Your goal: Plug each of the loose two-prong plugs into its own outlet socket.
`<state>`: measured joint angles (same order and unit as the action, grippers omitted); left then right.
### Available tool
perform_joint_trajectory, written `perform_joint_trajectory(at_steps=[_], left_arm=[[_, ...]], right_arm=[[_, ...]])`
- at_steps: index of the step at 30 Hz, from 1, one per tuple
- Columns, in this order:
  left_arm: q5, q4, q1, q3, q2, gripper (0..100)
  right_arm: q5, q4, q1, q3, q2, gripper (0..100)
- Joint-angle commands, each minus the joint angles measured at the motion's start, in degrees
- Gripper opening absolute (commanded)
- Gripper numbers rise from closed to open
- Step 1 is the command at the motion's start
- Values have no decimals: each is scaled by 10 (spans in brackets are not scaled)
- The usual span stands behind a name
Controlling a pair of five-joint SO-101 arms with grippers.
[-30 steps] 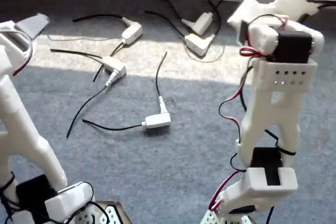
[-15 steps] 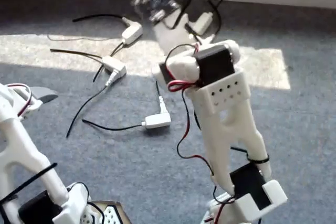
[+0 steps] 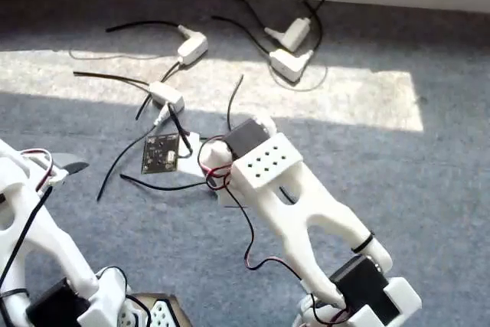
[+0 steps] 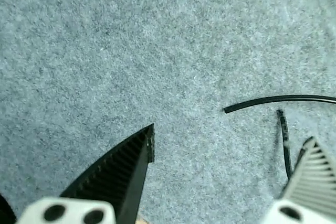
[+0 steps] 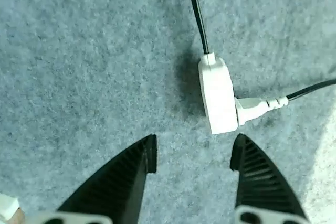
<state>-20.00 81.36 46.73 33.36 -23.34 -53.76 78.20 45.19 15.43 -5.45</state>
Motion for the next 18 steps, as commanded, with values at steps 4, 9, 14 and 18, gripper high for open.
perform_joint_trajectory(at_steps=[4,9,14,18], left_arm=[[5,-36,25,27,-17,411],[5,-46,32,36,-17,411],[5,-45,52,36,-17,411],[34,-46,63,36,-17,409]], right_arm=[[-7,-173,5,100,-22,231],[-4,-247,1,133,3,231],[43,-254,-14,81,133,214],[64,-164,-33,-36,219,122]])
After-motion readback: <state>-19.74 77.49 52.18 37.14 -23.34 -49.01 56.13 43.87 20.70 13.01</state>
